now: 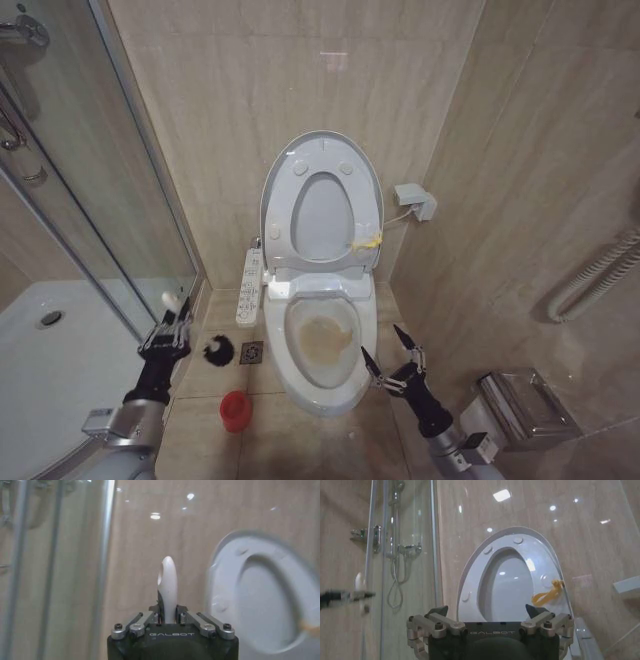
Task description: Open the toilet lid, clean the toilet bowl with a toilet brush, close the toilet lid, and flush.
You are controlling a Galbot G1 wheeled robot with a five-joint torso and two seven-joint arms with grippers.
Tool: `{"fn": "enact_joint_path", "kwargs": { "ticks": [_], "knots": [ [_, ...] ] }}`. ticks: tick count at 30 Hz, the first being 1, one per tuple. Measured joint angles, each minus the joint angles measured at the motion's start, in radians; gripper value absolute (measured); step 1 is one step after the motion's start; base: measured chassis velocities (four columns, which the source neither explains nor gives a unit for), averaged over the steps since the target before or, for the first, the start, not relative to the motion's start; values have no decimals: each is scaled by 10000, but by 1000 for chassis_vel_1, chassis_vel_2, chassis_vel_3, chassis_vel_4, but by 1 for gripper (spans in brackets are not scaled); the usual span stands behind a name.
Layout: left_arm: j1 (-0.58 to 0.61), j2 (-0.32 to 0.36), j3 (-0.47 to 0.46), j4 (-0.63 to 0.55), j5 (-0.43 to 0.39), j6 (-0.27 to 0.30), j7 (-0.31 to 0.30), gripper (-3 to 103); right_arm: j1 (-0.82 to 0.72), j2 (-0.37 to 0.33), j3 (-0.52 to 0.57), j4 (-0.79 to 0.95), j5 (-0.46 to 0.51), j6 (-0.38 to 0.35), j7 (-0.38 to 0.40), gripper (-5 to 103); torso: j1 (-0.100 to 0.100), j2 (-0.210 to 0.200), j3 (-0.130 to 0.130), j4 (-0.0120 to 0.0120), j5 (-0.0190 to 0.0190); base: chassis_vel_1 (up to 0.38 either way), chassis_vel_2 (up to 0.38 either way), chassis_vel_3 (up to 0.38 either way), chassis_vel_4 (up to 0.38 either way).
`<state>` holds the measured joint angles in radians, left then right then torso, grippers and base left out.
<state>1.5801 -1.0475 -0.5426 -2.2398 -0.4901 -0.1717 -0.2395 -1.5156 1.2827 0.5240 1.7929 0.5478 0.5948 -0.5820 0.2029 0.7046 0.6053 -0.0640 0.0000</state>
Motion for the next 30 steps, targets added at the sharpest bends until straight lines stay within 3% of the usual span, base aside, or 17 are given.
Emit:
{"fn": "enact_joint_path", "kwargs": {
  "ticks": [2,5,6,10,11,15,16,19,20,23,24,28,30],
  "knots": [
    [-12,278,52,-373,-276,215,37,19,-15,1,21,0,2,0,12,100,0,0,0,1,0,0,0,0,0],
    [-299,1310,152,-1093,-1175,657,534,19,-33,38,75,-9,9,-6,42,100,0,-1,0,-1,0,0,0,0,0],
    [-299,1310,152,-1093,-1175,657,534,19,-33,38,75,-9,9,-6,42,100,0,-1,0,-1,0,0,0,0,0],
    [-1268,2788,220,-843,-2886,1003,2048,19,-90,194,141,0,27,-23,74,100,0,-1,1,1,-1,0,0,0,0],
    [-1268,2788,220,-843,-2886,1003,2048,19,-90,194,141,0,27,-23,74,100,0,-1,1,1,-1,0,0,0,0],
    [-2823,3675,988,227,-4076,1156,3894,19,-188,417,187,50,-27,-24,71,100,1,-1,2,1,-2,0,0,0,0],
    [-2823,3675,988,227,-4076,1156,3894,19,-188,417,187,50,-27,-24,71,100,1,-1,2,1,-2,0,0,0,0],
    [-4525,3931,2100,1162,-4800,1094,5214,19,-305,638,253,58,-129,-15,66,100,1,-2,2,1,-1,0,0,0,0],
    [-4525,3931,2100,1162,-4800,1094,5214,19,-305,638,253,58,-129,-15,66,100,1,-2,2,1,-1,0,0,0,0],
    [-6346,3924,3620,2234,-5216,618,6482,19,-408,866,344,62,-226,7,58,100,1,-2,2,-2,2,0,0,0,0],
    [-6346,3924,3620,2234,-5216,618,6482,19,-408,866,344,62,-226,7,58,100,1,-2,2,-2,2,0,0,0,0],
    [-8000,3477,5356,3529,-5279,337,7403,19,-474,1190,422,63,-318,16,44,100,1,-2,2,0,0,0,0,0,0],
    [-8463,3307,5760,3969,-5241,311,7653,19,-492,1271,451,53,-339,16,41,100,1,-2,2,3,-1,0,0,0,0]
  ]
}}
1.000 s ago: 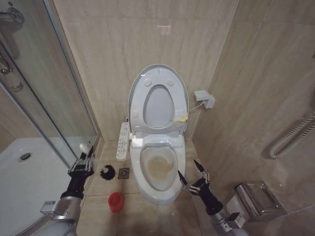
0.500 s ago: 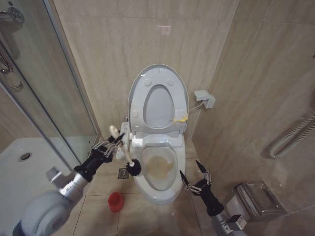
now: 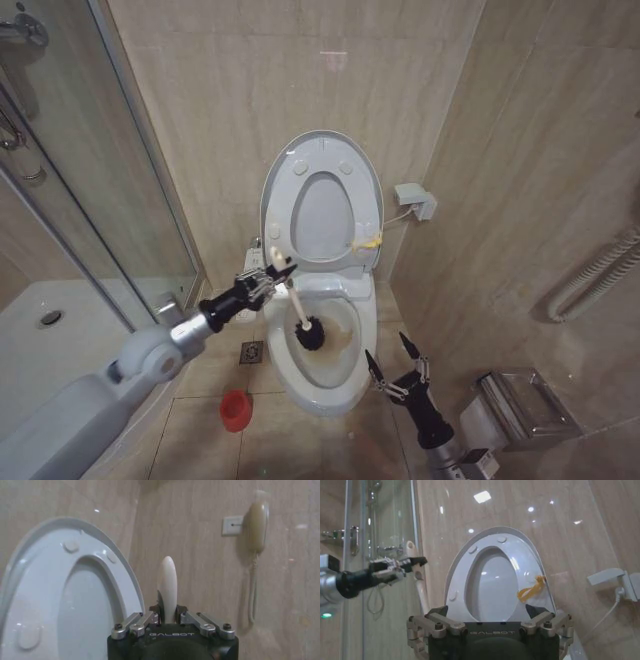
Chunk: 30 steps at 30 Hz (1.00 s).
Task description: Open the toilet lid, clean the toilet bowl with a toilet brush, close the toilet lid, and flush.
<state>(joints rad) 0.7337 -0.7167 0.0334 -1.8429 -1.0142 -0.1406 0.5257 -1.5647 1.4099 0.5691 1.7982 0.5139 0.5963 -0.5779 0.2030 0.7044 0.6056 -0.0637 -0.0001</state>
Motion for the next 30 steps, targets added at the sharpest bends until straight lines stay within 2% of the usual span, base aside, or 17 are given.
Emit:
{"fn": "enact_joint_path", "kwargs": {
  "ticks": [2,4,8,12,15,16,18,19,21,28,30],
  "knots": [
    [-872,-352,739,885,158,-97,453,19,-35,154,46,-54,-20,1,-16,100,0,0,0,-2,1,0,0,0,0],
    [-1132,-477,966,1165,221,-130,575,19,-50,198,64,-79,-25,5,-19,100,0,0,0,-2,2,0,0,0,0],
    [-2532,-1349,2534,2860,711,-474,1121,19,-99,426,159,-230,-79,77,-27,100,1,0,0,-5,2,0,0,0,0],
    [-2959,-1796,3137,3600,1044,-704,1262,19,-85,485,182,-292,-79,96,-31,100,0,0,0,-5,4,0,0,0,0],
    [-3241,-2567,3707,4705,1779,-1033,1334,19,29,508,193,-425,-73,108,-37,100,1,0,0,-1,3,0,0,0,0],
    [-3241,-2567,3707,4705,1779,-1033,1334,19,29,508,193,-425,-73,108,-37,100,1,0,0,-1,3,0,0,0,0],
    [-3307,-3120,3805,5378,2352,-1346,1333,19,117,488,192,-543,-50,117,-41,100,-1,0,-1,0,1,0,0,0,0],
    [-3307,-3120,3805,5378,2352,-1346,1333,19,117,488,192,-543,-50,117,-41,100,-1,0,-1,0,1,0,0,0,0],
    [-3379,-3746,3798,6203,3035,-1792,1344,19,183,439,172,-654,-20,153,-55,100,-1,0,-1,-5,3,0,0,0,0],
    [-3309,-4583,3715,7474,3495,-2243,1333,19,282,350,104,-773,52,203,-110,100,-1,0,-1,-2,3,0,0,0,0],
    [-3301,-5004,3641,8194,3712,-2489,1251,19,351,315,72,-835,69,208,-119,100,-1,0,-1,-3,2,0,0,0,0]
  ]
}}
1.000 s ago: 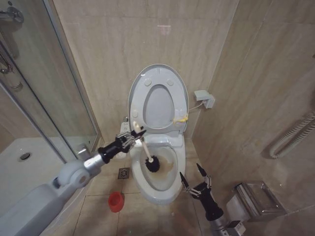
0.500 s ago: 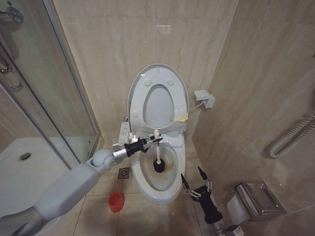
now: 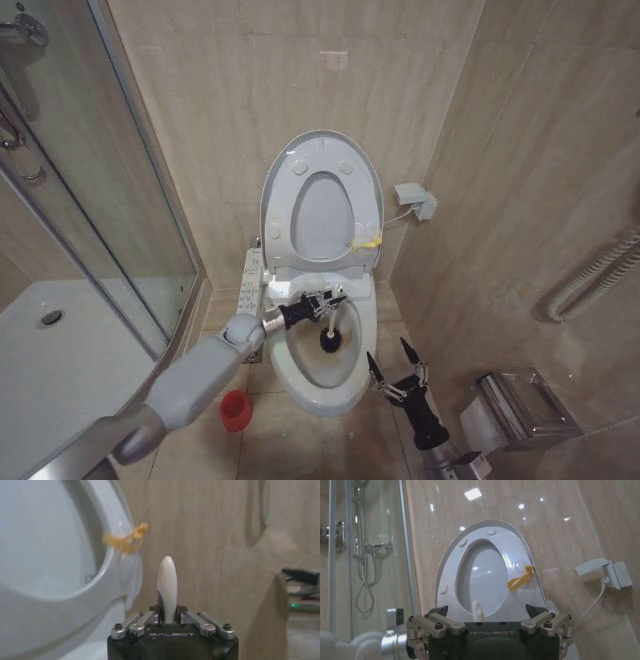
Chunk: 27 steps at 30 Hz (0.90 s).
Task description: Open the toilet lid, clean the toilet bowl with a toilet brush, close the toilet lid, and flush.
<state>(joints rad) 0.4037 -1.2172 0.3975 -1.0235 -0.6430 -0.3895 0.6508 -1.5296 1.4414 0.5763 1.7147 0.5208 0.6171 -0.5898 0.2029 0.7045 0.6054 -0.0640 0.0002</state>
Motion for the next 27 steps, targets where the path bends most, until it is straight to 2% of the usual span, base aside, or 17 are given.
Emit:
{"fn": "enact_joint_path", "kwargs": {
  "ticks": [5,8,10,16,19,27],
  "knots": [
    [-110,-532,20,1215,380,-365,-440,19,109,-38,-85,-70,41,5,-15,100,0,0,0,0,1,0,0,0,0],
    [-180,-621,152,1448,482,-417,-524,19,147,-70,-111,-105,50,5,-29,100,0,0,1,0,0,0,0,0,0],
    [-198,-626,192,1435,486,-418,-547,19,169,-95,-113,-121,53,5,-36,100,0,0,0,0,-1,0,0,0,0],
    [-374,-557,335,235,215,-413,-931,19,265,-249,-103,-205,97,3,-40,100,0,1,0,-2,0,0,0,0,0],
    [-440,-593,393,69,218,-438,-959,19,271,-285,-93,-211,130,2,-40,100,0,1,-1,-4,1,0,0,0,0],
    [-140,-937,428,1179,431,-564,-927,19,256,-322,-89,-212,193,2,-47,100,0,0,0,3,-3,0,0,0,0]
  ]
}}
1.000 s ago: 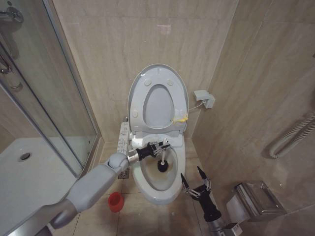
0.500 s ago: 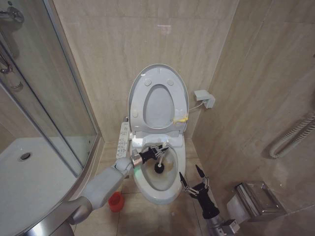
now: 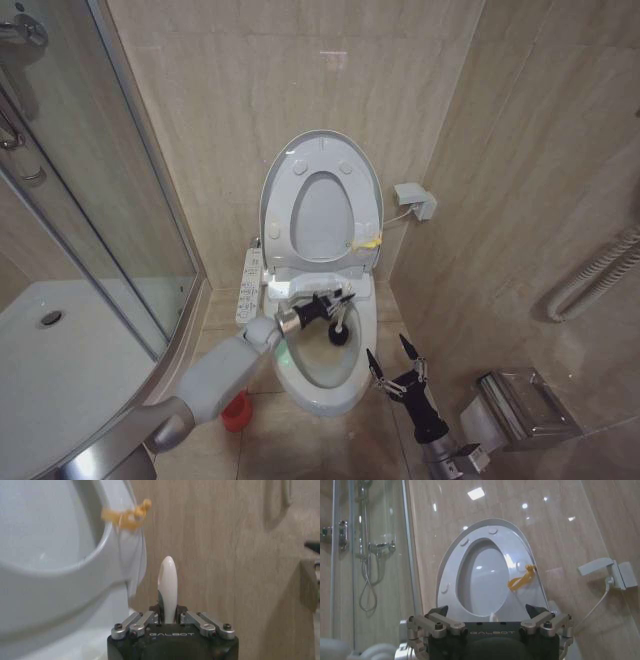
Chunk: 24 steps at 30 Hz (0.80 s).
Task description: Open the toilet lid, clean the toilet bowl with a toilet brush, close the toilet lid, and flush.
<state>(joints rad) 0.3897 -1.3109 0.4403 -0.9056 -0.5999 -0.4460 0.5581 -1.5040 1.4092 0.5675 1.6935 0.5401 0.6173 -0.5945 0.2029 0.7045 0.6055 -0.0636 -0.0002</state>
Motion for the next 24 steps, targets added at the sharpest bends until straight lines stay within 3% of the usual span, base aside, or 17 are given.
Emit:
{"fn": "enact_joint_path", "kwargs": {
  "ticks": [3,9,16,24],
  "knots": [
    [93,-48,-3,162,3,-7,-24,19,-1,-43,9,-3,22,2,-9,100,-1,0,0,0,3,0,0,0,0],
    [61,-154,-64,-841,-260,45,-208,19,-12,-89,55,-18,79,3,-18,100,0,1,-1,-10,2,0,0,0,0],
    [273,-223,-18,41,-114,-92,-207,19,33,-118,42,-66,112,9,-33,100,-1,1,-1,3,3,0,0,0,0],
    [26,-319,-179,-521,-173,-114,-211,19,50,-161,63,-122,148,13,-40,100,-1,1,-1,-11,2,0,0,0,0]
  ]
}}
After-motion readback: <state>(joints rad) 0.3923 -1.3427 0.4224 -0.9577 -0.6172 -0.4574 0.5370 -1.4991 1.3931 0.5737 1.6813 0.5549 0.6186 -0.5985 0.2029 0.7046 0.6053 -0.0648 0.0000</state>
